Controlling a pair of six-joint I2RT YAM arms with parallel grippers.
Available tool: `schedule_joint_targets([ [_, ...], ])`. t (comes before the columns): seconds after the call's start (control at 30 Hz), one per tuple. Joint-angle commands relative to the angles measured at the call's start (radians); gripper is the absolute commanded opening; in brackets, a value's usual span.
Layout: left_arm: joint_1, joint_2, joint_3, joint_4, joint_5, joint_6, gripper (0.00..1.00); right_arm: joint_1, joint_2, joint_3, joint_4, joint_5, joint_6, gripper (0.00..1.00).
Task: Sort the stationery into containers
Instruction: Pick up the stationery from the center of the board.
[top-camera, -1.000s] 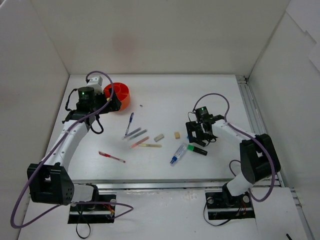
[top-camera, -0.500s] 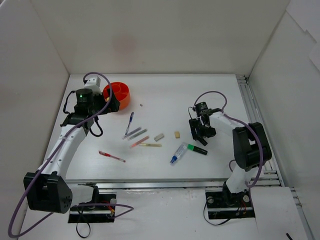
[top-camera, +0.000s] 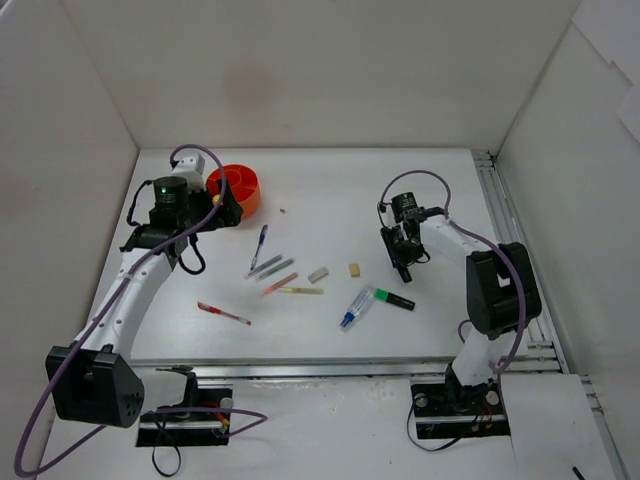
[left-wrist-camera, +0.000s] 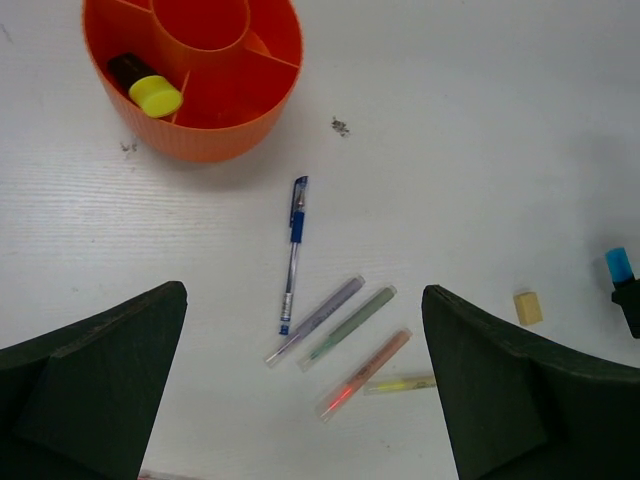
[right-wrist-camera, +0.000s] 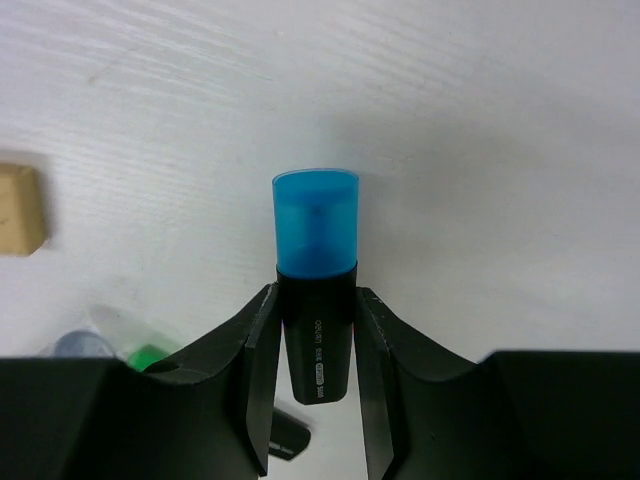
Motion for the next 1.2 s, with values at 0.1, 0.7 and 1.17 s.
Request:
schedule_joint_targets([
  [0.1, -0.082, -0.040, 0.073, 0.043, 0.187, -0.041, 1.00, 0.164, -0.355, -0.035, 0.158, -0.091, -0.257, 0.00],
  [0.7, -0.386, -0.005, -0.002, 0.249, 0.418, -0.139, 1.00, 0.378, -0.594, -0.195, 0.454, -0.450, -0.315, 0.02],
  [1.17, -0.444, 0.133, 0.020, 0.258, 0.351, -0.155, 0.65, 0.415, -0.568, -0.172, 0.522, -0.337, -0.237, 0.04],
])
